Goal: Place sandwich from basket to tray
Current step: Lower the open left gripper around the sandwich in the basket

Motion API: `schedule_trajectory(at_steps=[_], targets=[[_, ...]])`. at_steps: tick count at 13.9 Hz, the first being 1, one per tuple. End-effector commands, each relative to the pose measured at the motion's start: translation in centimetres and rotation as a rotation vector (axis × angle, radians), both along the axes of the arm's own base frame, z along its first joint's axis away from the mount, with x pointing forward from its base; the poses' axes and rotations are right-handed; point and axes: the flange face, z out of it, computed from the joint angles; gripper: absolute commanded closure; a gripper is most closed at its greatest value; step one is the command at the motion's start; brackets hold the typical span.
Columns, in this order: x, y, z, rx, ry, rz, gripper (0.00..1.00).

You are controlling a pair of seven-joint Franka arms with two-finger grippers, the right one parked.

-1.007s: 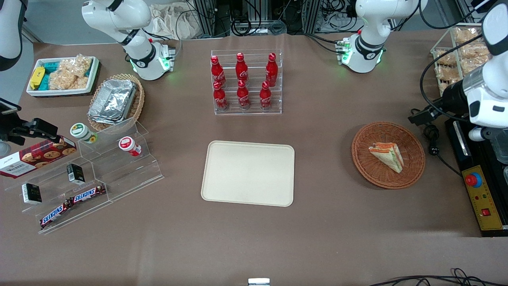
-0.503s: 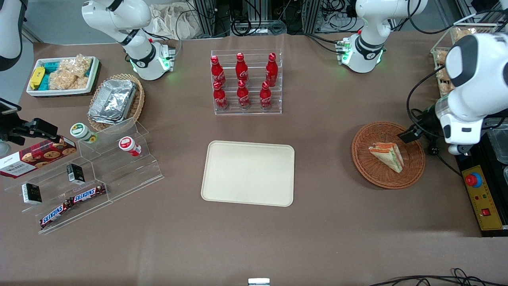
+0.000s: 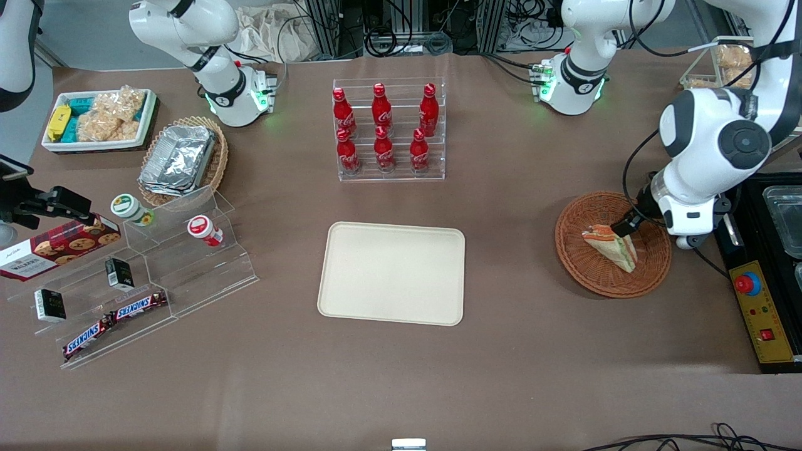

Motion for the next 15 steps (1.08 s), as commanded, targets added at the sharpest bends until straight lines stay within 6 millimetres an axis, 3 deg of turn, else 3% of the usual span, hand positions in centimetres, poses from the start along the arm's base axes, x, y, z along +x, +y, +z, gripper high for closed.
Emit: schedule_trajectory(at_steps=[1, 7, 15], targets=[[0.6, -0.4, -2.7, 0.019, 0.006, 0.018, 0.00], [1.2, -0.1, -7.2, 0.010, 0.032, 0.020, 0.00], [1.6, 0.4, -9.7, 0.002, 0.025, 0.027, 0.00]])
